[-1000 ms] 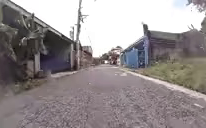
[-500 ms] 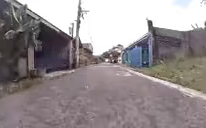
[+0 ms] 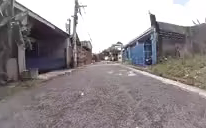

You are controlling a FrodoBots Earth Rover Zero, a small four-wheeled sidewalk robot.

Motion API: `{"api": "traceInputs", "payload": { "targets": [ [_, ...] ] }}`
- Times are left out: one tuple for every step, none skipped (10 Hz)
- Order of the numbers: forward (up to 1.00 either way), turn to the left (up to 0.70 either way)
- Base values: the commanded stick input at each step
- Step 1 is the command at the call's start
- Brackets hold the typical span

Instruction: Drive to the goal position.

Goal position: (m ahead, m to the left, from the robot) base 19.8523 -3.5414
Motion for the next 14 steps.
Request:
{"api": "traceInputs", "payload": {
  "targets": [
    [1.00,0.02],
    [1.00,0.03],
    [1.00,0.03],
    [1.00,0.03],
    [1.00,0.02],
    [1.00,0.03],
    [1.00,0.03],
    [1.00,0.02],
    [1.00,0.02],
    [1.00,0.00],
    [1.00,0.00],
    [1.00,0.00],
    [1.00,0.00],
    [1.00,0.00]
  ]
}}
